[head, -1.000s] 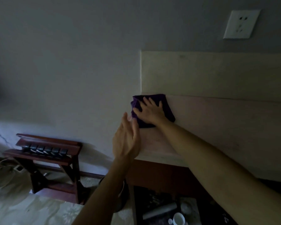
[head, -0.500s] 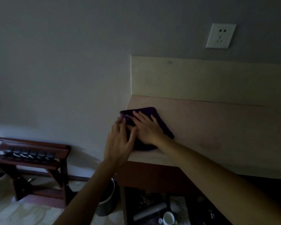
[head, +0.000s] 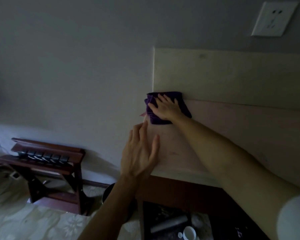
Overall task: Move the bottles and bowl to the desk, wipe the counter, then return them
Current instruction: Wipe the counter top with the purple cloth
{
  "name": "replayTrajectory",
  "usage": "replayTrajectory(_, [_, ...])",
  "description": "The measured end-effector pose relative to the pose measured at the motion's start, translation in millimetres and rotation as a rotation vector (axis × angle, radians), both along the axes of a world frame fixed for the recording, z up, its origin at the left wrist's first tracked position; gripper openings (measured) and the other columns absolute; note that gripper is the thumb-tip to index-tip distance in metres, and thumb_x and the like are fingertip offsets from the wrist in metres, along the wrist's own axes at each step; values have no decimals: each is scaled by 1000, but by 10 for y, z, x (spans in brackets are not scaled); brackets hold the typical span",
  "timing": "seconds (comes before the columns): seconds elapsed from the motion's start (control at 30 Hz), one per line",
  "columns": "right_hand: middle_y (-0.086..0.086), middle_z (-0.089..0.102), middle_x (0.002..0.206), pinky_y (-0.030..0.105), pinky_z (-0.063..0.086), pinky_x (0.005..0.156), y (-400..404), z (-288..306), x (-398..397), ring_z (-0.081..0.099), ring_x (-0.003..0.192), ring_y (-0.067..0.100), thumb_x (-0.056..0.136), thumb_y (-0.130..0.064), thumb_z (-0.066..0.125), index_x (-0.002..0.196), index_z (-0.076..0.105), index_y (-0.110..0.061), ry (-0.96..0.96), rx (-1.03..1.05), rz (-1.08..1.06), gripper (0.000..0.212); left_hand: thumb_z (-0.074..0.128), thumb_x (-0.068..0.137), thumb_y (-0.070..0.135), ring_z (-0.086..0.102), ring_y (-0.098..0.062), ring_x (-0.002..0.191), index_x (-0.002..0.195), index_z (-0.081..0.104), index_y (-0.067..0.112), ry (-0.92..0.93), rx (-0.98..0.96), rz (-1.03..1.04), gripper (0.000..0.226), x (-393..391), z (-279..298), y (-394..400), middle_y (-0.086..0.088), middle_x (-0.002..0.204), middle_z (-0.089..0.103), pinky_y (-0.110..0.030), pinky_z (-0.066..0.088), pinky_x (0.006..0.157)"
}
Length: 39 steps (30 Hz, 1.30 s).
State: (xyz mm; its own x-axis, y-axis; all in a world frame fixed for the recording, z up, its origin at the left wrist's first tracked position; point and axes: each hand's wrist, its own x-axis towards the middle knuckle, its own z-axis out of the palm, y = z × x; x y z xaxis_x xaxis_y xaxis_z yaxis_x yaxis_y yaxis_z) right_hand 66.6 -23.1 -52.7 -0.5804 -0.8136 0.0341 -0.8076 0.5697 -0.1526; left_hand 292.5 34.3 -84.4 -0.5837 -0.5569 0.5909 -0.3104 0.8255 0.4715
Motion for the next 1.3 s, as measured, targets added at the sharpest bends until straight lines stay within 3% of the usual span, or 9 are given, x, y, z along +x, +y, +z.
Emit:
replayTrajectory(0.17, [-5,7,163,57,0,118,659,-27,615,3,151,18,94,-62,17,152,16,-32,-7,-30,101,66,27,98,49,41,-1,115,144,39,12,172,122,-36,59,16,52,41,-3,134,44,-19,37,98])
replayTrajectory(0.3, [-5,1,164,57,-2,118,1249,-87,1194,-1,151,19,93,-62,11,152,5,-37,22,-28,221,64,24,97,51,40,2,118,142,42,10,259,256,-74,64,33,37,-5,-6,136,45,-8,30,101])
replayTrajectory(0.4, [-5,0,164,57,-3,118,1347,-115,1288,-3,151,19,94,-60,13,152,3,-38,30,-22,231,62,22,96,53,45,-3,121,145,39,13,267,300,-84,65,28,29,1,0,138,43,-20,35,100])
replayTrajectory(0.53, [-4,5,164,54,-3,118,1064,-74,993,1,151,18,93,-63,11,151,10,-39,-17,-59,243,62,24,99,48,47,-3,116,142,43,16,266,255,-94,57,22,20,16,3,134,44,-23,38,95])
replayTrajectory(0.67, [-2,8,163,55,-3,119,518,-27,482,4,151,20,92,-64,17,151,18,-35,-72,-86,126,66,30,98,42,55,-8,99,137,47,14,74,100,-98,51,30,-11,4,1,129,47,-22,44,78])
replayTrajectory(0.8, [-2,9,163,54,-1,119,96,-19,11,6,151,20,92,-65,17,152,18,-32,-66,-85,87,69,34,95,30,58,-21,93,123,55,10,-118,-55,-79,40,19,-53,-68,-4,114,54,-30,48,76])
replayTrajectory(0.93, [-2,8,163,54,0,119,-49,-20,-185,4,150,20,91,-66,16,152,18,-30,-52,-60,96,71,32,94,30,58,-22,94,123,61,11,-244,-171,-82,45,14,-25,-90,-4,116,55,-34,49,78])
replayTrajectory(1.17, [-5,9,163,53,-1,119,437,-6,-324,5,150,19,89,-72,16,152,17,-37,-39,-41,171,72,27,97,39,56,-21,93,128,56,16,-326,-159,-75,49,56,56,-56,-1,113,51,-35,50,72])
replayTrajectory(1.3, [-10,7,163,52,2,120,1181,-2,-805,5,150,15,87,-75,13,151,16,-39,-5,-9,147,73,30,99,42,57,-37,89,118,52,11,-505,-251,-82,42,-65,90,21,-16,110,58,-45,47,64])
